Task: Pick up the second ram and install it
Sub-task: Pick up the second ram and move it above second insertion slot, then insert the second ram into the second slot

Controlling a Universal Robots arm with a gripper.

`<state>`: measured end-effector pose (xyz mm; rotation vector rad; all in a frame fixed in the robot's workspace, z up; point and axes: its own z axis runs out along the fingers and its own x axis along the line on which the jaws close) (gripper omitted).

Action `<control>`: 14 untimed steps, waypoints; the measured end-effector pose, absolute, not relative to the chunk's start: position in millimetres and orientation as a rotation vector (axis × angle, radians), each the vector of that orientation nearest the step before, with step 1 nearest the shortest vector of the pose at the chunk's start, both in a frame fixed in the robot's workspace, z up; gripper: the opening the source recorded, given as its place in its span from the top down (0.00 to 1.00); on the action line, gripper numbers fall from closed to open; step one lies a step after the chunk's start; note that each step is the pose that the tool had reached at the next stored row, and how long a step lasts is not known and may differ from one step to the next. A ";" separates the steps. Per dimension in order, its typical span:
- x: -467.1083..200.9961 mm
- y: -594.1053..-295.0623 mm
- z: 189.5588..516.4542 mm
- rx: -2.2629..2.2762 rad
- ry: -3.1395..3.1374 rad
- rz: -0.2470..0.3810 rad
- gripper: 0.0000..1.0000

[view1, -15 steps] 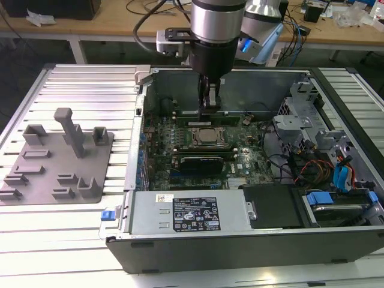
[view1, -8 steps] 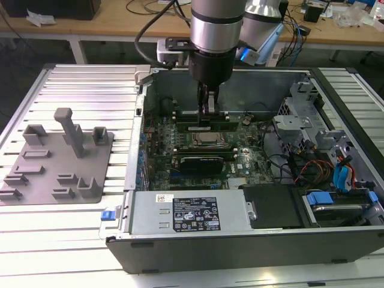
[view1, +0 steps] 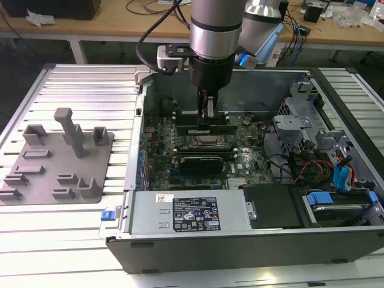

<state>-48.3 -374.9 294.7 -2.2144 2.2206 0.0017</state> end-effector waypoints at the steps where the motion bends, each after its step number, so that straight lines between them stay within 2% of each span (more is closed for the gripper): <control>1: -48.3 -374.9 294.5 -2.214 2.220 0.002 0.91; 14: -48.3 -374.9 293.7 -2.214 2.221 0.002 0.91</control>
